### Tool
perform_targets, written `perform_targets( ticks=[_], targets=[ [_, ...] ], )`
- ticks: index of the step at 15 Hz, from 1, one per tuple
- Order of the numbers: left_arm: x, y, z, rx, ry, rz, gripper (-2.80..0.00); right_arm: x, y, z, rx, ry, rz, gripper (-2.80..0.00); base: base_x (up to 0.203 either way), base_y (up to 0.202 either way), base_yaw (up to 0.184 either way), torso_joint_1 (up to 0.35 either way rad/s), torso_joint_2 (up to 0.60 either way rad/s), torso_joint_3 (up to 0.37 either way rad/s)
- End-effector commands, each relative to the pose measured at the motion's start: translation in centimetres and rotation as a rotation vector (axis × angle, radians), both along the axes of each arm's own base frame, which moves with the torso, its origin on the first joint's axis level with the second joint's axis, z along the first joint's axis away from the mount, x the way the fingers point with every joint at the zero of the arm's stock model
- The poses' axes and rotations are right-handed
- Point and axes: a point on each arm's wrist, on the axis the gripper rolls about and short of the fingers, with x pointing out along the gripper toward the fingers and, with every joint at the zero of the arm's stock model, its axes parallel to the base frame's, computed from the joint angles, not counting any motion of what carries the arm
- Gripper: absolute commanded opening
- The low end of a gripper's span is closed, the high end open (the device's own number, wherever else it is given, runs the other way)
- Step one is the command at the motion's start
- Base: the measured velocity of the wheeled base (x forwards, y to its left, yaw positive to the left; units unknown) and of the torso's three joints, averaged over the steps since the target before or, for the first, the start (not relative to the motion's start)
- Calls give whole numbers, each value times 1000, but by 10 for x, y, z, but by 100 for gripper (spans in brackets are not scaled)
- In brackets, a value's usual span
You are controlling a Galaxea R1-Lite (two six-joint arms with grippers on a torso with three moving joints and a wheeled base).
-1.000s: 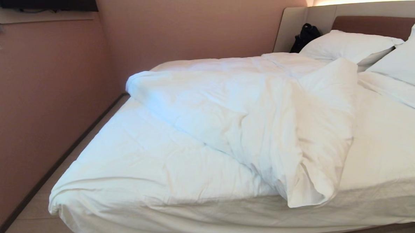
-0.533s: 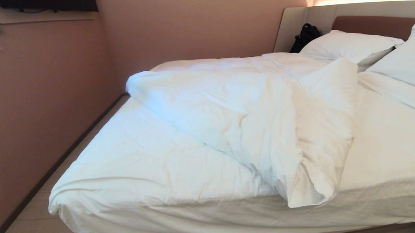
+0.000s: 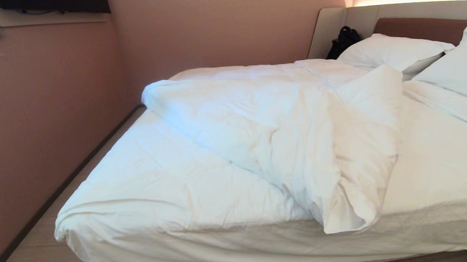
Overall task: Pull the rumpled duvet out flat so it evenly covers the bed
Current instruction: Hold the folded corner of the quilt
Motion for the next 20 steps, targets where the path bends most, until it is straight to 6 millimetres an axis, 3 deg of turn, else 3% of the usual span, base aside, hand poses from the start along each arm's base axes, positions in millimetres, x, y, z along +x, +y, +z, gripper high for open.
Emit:
perform_targets(
  ticks=[1, 5, 8, 10, 13, 20],
  targets=[
    [0, 0, 0, 0, 1, 0, -280, -11, 0, 28, 1, -63, 9, -280, 0, 0, 0, 0, 0, 0],
    [0, 0, 0, 0, 1, 0, -280, -17, 2, 66, 15, -57, 72, -280, 0, 0, 0, 0, 0, 0],
    [0, 0, 0, 0, 1, 0, -280, -7, 2, 92, 87, -15, 103, -280, 0, 0, 0, 0, 0, 0],
    [0, 0, 0, 0, 1, 0, -280, 7, 4, 112, 207, 51, 215, -280, 0, 0, 0, 0, 0, 0],
    [0, 0, 0, 0, 1, 0, -280, 44, 7, 135, 332, 155, 315, -280, 0, 0, 0, 0, 0, 0],
    [0, 0, 0, 0, 1, 0, -280, 160, 13, 174, 441, 260, 366, -280, 0, 0, 0, 0, 0, 0]
  ],
)
